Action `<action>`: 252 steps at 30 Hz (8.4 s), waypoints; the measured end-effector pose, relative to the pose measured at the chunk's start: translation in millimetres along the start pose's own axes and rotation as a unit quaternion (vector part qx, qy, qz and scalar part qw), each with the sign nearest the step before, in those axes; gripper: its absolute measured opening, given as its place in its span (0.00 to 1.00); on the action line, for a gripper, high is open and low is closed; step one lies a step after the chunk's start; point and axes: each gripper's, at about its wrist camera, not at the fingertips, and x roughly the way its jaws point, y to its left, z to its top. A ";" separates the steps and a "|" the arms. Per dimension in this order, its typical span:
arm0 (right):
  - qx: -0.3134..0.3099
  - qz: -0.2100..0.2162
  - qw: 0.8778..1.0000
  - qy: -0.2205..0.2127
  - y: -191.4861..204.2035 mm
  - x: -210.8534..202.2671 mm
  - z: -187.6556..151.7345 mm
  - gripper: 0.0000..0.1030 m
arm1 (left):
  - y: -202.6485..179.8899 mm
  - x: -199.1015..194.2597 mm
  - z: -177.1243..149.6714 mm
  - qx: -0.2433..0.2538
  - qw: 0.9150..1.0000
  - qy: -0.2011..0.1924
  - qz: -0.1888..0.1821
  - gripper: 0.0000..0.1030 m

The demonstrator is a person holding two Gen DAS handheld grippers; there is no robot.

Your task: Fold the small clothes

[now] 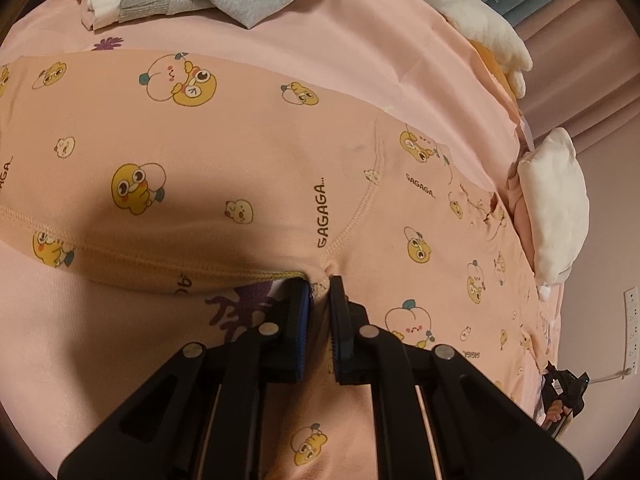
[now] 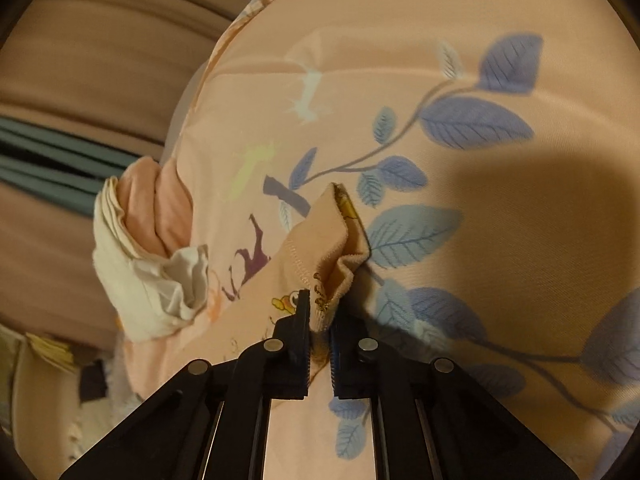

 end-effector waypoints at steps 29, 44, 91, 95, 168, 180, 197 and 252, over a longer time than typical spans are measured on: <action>-0.268 0.186 0.938 0.114 294.9 42.6 -146.6 0.08 | 7.2 -3.7 -4.7 0.002 1.000 0.011 -0.015 0.09; -0.356 0.139 0.894 0.236 356.8 123.6 -278.2 0.08 | 7.4 -4.8 -9.2 0.005 1.000 -0.002 -0.023 0.09; -0.468 -0.119 0.874 0.045 187.0 64.8 -183.2 0.52 | 145.4 -124.6 11.0 -0.154 0.983 -0.101 0.015 0.31; -0.458 -0.099 0.882 0.049 192.8 69.0 -187.1 0.52 | 186.1 -145.5 11.1 -0.222 0.967 -0.122 -0.025 0.34; -0.388 0.014 0.920 0.057 159.0 66.4 -175.9 0.37 | -239.7 42.4 -31.0 0.126 0.985 -0.042 -0.105 0.08; -0.387 0.016 0.920 0.057 157.8 66.4 -174.2 0.37 | -262.8 56.6 -52.3 0.135 0.978 0.054 -0.152 0.66; -0.379 0.022 0.923 0.061 157.7 69.5 -174.1 0.37 | -50.3 -2.8 -8.8 0.087 0.996 -0.022 0.026 0.68; -0.270 0.081 0.934 0.217 54.4 -79.0 -256.9 0.67 | 8.7 -133.4 -227.9 0.035 0.994 0.047 -0.092 0.80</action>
